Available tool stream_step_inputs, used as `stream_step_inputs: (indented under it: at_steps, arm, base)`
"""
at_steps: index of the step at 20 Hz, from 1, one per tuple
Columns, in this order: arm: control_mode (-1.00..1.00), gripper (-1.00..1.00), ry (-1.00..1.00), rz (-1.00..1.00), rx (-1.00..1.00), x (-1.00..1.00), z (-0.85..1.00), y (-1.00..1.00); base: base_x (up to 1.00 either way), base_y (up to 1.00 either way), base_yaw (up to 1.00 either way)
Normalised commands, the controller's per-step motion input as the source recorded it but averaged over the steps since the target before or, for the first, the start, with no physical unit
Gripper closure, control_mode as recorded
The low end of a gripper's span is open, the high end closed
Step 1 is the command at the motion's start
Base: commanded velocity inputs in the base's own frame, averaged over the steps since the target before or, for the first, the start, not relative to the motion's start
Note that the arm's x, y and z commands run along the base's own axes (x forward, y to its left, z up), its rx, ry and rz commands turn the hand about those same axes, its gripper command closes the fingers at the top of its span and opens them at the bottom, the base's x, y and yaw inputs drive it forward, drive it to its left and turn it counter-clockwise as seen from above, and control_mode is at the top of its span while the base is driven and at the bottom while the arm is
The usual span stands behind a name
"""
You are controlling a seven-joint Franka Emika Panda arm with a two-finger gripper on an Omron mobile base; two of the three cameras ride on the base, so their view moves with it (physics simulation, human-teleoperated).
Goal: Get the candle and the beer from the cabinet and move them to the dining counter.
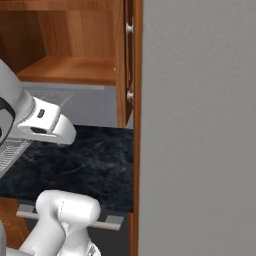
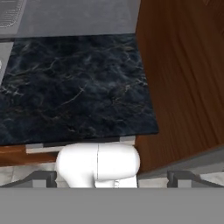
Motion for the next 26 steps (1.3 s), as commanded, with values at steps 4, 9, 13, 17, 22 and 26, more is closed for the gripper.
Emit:
stream_step_inputs:
  at_steps: [4, 9, 13, 17, 22, 26]
  arm:
    - [1.00, -1.00, 0.00, 0.00, 0.00, 0.00, 0.00, 0.00]
    - [1.00, -1.00, 0.00, 0.00, 0.00, 0.00, 0.00, 0.00]
    - [1.00, -1.00, 0.00, 0.00, 0.00, 0.00, 0.00, 0.00]
    - [1.00, -1.00, 0.00, 0.00, 0.00, 0.00, 0.00, 0.00]
    - [1.00, -1.00, 0.00, 0.00, 0.00, 0.00, 0.00, 0.00]
    - [1.00, -1.00, 0.00, 0.00, 0.00, 0.00, 0.00, 0.00]
  base:
    - [0.68, 0.13, 0.00]
    - [0.65, 0.28, 0.01]
    - [0.60, 0.15, 0.00]
    - [0.30, 0.20, 0.02]
    - [0.01, 0.17, 0.05]
    - [0.00, 0.09, 0.05]
